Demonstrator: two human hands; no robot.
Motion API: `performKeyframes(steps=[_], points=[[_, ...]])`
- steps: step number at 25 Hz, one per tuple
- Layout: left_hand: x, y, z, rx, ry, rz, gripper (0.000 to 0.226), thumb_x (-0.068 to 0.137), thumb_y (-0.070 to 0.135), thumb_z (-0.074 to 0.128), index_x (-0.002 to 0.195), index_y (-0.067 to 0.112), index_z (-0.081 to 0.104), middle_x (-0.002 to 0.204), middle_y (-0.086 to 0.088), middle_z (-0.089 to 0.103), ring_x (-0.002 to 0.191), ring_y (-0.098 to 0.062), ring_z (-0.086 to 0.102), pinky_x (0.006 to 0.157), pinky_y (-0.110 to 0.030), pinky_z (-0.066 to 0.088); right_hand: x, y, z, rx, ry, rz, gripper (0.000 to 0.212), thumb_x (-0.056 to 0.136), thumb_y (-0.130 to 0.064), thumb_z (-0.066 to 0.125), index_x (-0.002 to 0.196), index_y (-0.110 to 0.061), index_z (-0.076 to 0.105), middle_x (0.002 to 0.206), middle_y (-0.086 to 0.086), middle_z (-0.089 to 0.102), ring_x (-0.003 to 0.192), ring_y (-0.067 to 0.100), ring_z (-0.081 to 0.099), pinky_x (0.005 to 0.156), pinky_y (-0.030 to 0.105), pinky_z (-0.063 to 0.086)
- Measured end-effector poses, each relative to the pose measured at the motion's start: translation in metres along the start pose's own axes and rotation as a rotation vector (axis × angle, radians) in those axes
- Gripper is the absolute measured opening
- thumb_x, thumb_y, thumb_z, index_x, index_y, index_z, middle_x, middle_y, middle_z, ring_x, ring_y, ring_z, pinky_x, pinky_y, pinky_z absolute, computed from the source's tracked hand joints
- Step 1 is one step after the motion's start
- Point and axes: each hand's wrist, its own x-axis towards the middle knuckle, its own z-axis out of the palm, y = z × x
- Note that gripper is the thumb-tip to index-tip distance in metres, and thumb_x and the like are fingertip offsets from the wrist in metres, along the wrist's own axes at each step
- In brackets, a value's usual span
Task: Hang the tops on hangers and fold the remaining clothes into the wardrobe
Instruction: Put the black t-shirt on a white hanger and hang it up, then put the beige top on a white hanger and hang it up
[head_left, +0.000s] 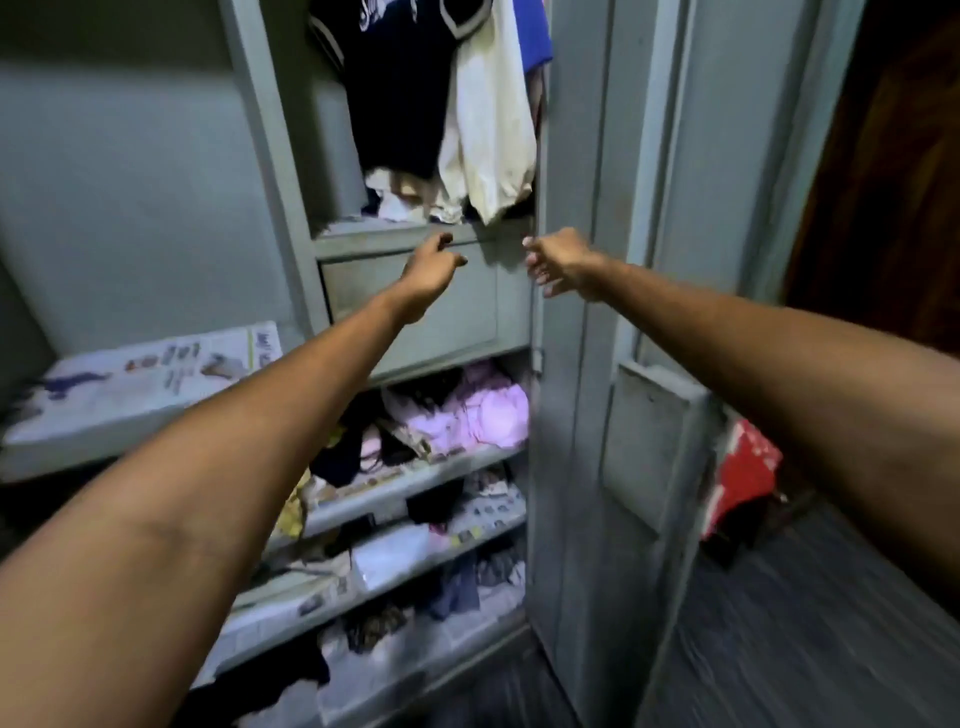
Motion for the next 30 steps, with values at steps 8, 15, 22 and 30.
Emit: performKeyframes(steps=[8, 15, 22, 30], points=[[-0.148, -0.100, 0.135, -0.044, -0.287, -0.292, 0.037, 0.094, -0.001, 0.045, 0.131, -0.002, 0.043, 0.114, -0.009, 0.048, 0.104, -0.019, 0.047, 0.070, -0.016, 0.045, -0.120, 0.195, 0.044, -0.007, -0.152, 0.255, 0.028, 0.099, -0.036, 0.039, 0.110, -0.014, 0.052, 0.106, 0.004, 0.049, 0.089, 0.015, 0.047, 0.067, 0.027, 0.035], [-0.227, -0.164, 0.216, 0.017, -0.534, -0.447, 0.015, 0.093, 0.000, 0.047, 0.089, 0.007, 0.059, 0.089, -0.011, 0.057, 0.076, -0.011, 0.060, 0.056, -0.011, 0.039, -0.210, 0.331, 0.023, 0.088, -0.135, 0.576, 0.033, 0.099, -0.044, 0.034, 0.100, -0.017, 0.052, 0.098, 0.001, 0.048, 0.076, 0.010, 0.045, 0.070, 0.030, 0.038], [-0.277, -0.123, 0.332, 0.086, -0.908, -0.515, 0.017, 0.099, 0.018, 0.042, 0.090, 0.014, 0.056, 0.087, -0.002, 0.054, 0.078, -0.012, 0.049, 0.065, -0.021, 0.035, -0.288, 0.404, -0.072, 0.204, 0.167, 0.733, 0.034, 0.099, -0.046, 0.033, 0.078, -0.023, 0.046, 0.079, -0.003, 0.046, 0.065, 0.009, 0.039, 0.060, 0.027, 0.033], [-0.315, -0.025, 0.481, 0.062, -1.164, -0.317, 0.052, 0.096, 0.044, 0.043, 0.134, 0.007, 0.045, 0.120, -0.004, 0.052, 0.110, -0.017, 0.047, 0.083, -0.027, 0.037, -0.371, 0.442, -0.202, 0.332, 0.506, 0.820, 0.025, 0.098, -0.049, 0.032, 0.090, -0.030, 0.048, 0.107, -0.006, 0.046, 0.110, 0.020, 0.040, 0.097, 0.039, 0.033]])
